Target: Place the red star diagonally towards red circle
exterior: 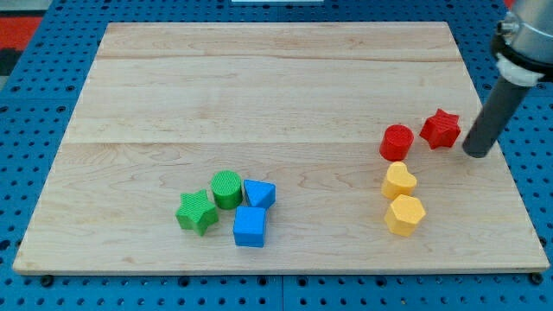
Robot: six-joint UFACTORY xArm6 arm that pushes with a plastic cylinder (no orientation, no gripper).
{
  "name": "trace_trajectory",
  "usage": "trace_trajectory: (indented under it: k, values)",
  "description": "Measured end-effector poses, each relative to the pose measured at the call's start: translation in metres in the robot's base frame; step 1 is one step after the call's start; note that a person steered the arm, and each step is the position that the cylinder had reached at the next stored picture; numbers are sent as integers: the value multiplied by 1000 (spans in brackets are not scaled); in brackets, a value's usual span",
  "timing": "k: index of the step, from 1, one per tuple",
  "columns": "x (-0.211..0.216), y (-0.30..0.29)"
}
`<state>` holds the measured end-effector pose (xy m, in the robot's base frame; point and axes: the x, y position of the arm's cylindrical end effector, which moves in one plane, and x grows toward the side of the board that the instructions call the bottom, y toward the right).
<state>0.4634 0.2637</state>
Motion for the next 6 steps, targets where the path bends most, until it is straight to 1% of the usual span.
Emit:
trace_trajectory:
  k: [1, 2, 4, 5, 6]
  values:
    - [-17, -8]
    - [-34, -62]
    - [-65, -190]
    - [-77, -237]
    - [-77, -211]
